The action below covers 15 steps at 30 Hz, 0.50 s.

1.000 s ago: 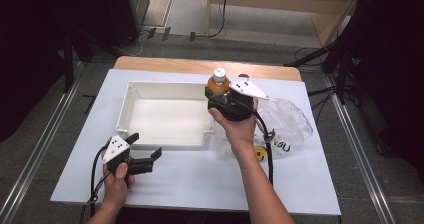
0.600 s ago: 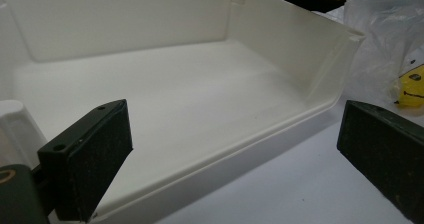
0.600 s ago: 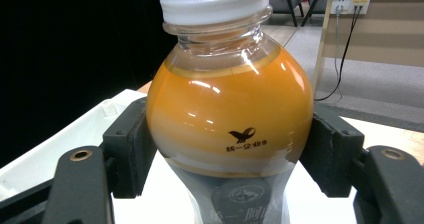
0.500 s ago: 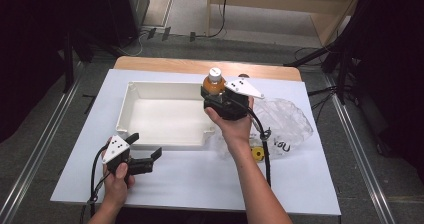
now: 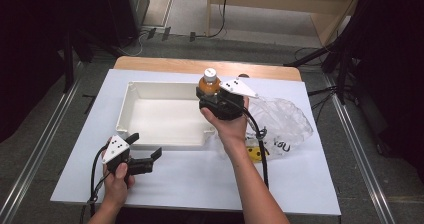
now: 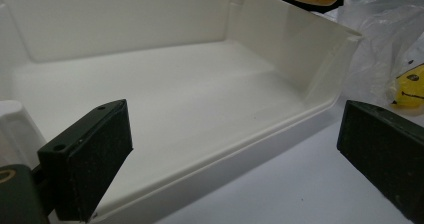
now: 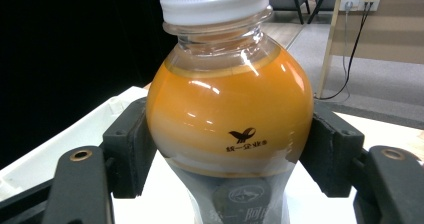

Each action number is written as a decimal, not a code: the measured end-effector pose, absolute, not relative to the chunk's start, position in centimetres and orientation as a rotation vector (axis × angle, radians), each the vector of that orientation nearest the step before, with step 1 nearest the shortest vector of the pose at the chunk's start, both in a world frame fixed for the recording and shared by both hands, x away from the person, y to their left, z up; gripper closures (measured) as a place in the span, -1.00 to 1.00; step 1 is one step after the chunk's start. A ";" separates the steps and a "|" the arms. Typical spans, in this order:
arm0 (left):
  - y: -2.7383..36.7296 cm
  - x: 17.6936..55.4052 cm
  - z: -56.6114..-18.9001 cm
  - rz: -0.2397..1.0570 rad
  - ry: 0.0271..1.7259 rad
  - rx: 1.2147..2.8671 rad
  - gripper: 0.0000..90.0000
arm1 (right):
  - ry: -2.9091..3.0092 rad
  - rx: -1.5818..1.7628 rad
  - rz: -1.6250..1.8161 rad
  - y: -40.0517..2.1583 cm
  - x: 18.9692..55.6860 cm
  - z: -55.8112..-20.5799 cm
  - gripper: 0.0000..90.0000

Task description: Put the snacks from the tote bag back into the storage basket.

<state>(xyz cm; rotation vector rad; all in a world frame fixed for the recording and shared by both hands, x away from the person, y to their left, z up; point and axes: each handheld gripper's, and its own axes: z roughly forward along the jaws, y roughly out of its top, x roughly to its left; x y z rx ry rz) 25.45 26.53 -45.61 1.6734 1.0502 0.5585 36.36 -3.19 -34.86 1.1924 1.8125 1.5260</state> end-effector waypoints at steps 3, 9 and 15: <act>26.5 25.4 -45.6 0.559 1.040 1.672 -0.97 | 1.819 1.196 1.526 -3.0 36.4 -35.0 -0.31; 26.5 25.4 -45.6 0.557 1.033 1.672 -0.97 | 1.826 1.192 1.526 -2.7 36.5 -35.2 -0.31; 26.5 25.3 -45.6 0.561 1.027 1.665 -0.97 | 1.832 1.193 1.526 -2.4 36.7 -35.4 -0.31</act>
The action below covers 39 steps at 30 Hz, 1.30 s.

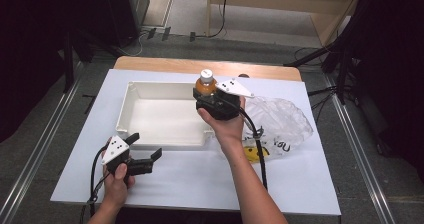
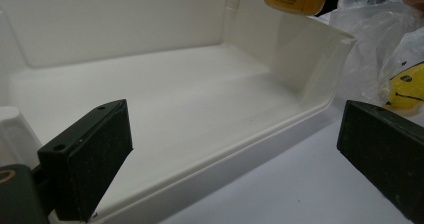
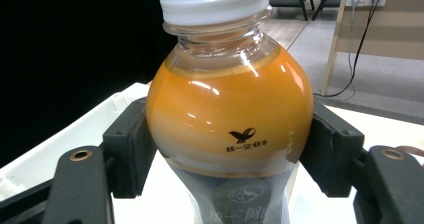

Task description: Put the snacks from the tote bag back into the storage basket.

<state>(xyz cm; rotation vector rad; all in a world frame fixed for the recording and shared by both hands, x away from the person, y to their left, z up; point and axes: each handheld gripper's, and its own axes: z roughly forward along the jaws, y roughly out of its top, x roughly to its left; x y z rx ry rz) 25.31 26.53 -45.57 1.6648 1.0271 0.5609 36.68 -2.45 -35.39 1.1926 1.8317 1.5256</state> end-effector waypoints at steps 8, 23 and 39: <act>26.6 25.3 -45.6 0.557 1.019 1.654 -0.97 | 1.841 1.193 1.520 -2.2 36.8 -35.6 -0.31; 26.5 25.3 -45.9 0.574 0.995 1.638 -0.97 | 1.858 1.189 1.516 -1.7 37.0 -36.0 -0.31; 26.4 24.9 -45.8 0.625 0.961 1.614 -0.84 | 1.883 1.179 1.508 -1.1 37.0 -36.5 -0.31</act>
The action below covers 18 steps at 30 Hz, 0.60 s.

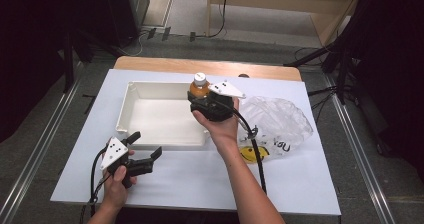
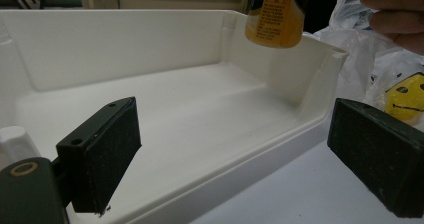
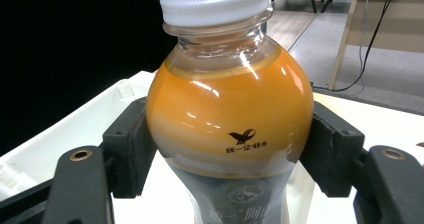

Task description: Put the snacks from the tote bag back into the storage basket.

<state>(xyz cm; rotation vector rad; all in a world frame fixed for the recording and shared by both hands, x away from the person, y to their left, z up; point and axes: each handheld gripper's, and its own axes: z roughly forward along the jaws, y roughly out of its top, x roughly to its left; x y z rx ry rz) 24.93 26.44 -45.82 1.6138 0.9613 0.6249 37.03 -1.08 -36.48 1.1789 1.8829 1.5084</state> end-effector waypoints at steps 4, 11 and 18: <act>26.4 24.9 -45.8 0.644 0.963 1.604 -0.70 | 1.893 1.177 1.502 -1.0 37.1 -36.7 -0.31; 26.5 24.8 -45.8 0.636 0.955 1.588 -0.70 | 1.902 1.187 1.491 -0.9 37.2 -37.2 -0.31; 26.5 24.8 -45.8 0.638 0.959 1.583 -0.69 | 1.912 1.192 1.486 -0.7 37.3 -37.6 -0.31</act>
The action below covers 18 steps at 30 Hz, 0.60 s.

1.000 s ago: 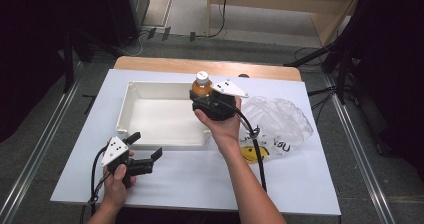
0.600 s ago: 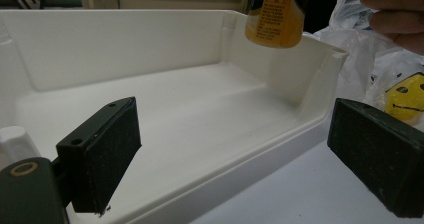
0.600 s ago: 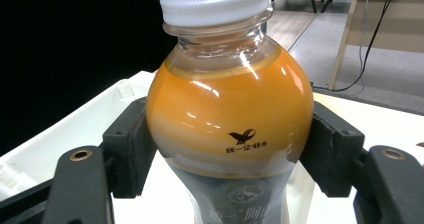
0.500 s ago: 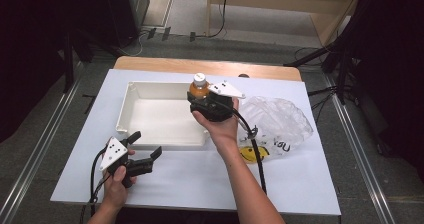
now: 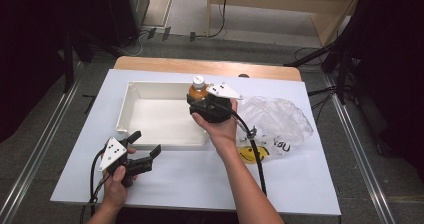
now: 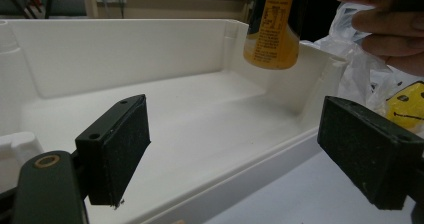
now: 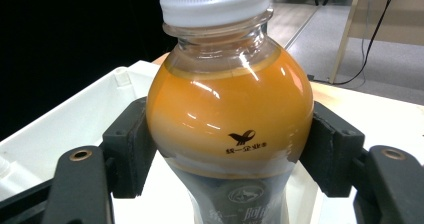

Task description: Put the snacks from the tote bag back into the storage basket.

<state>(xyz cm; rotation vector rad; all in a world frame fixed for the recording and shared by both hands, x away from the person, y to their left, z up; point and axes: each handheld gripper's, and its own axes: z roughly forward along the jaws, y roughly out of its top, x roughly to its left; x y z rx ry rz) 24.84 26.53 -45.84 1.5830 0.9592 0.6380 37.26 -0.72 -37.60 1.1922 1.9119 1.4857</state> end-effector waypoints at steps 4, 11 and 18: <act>26.6 24.9 -45.8 0.640 0.955 1.578 -0.69 | 1.917 1.190 1.478 -0.7 37.4 -37.8 -0.31; 26.7 24.8 -45.8 0.648 0.968 1.563 -0.69 | 1.922 1.209 1.475 -0.9 37.5 -38.6 -0.31; 26.6 24.8 -45.9 0.656 0.962 1.564 -0.69 | 1.925 1.224 1.464 -1.1 37.6 -39.3 -0.31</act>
